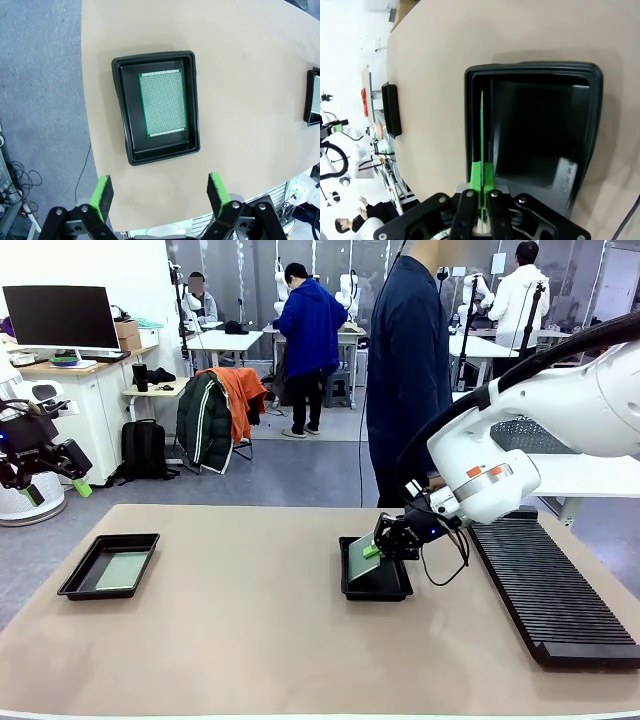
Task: Inspect and transfer BCBs to ESD trays.
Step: Pick up the Blank PCB from the PCB Rack and place it in the right ESD tray.
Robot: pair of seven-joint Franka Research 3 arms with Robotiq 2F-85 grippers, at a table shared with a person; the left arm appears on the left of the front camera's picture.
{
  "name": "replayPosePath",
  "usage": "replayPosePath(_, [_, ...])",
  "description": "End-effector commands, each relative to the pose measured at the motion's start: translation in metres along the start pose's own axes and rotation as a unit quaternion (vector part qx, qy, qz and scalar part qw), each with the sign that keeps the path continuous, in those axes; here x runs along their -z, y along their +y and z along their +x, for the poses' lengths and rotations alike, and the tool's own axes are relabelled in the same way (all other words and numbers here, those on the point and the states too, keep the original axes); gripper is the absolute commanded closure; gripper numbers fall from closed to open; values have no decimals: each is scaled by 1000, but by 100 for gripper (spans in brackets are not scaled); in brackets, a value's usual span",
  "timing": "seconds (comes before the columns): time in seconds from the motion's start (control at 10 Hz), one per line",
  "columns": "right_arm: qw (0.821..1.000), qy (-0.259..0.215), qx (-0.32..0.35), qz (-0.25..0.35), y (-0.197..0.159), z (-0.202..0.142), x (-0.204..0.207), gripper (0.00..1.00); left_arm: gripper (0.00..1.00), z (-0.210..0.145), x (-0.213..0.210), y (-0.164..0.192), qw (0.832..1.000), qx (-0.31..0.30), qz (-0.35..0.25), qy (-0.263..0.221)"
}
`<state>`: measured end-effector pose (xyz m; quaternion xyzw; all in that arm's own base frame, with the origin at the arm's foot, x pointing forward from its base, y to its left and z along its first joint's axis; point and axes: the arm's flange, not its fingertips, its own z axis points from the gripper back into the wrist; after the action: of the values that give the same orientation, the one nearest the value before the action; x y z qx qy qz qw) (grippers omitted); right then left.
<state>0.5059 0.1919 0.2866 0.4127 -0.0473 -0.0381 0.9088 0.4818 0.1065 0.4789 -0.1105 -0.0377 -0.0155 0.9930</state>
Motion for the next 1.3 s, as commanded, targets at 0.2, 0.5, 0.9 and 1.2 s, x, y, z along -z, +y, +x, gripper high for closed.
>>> replayPosePath(0.2, [1000,-1,9,-7,-1,2,2,97,0,-1,1,1,1000,5,-9,-3])
replayPosePath(0.5, [1000,-1,9,-7,-1,2,2,97,0,-1,1,1,1000,5,-9,-3])
replayPosePath(0.9, [998,25,28,-55,11,3,9,97,0,-1,1,1,1000,5,-9,-3])
replayPosePath(1.2, [995,31,37,-89,16,5,7,97,0,-1,1,1,1000,5,-9,-3])
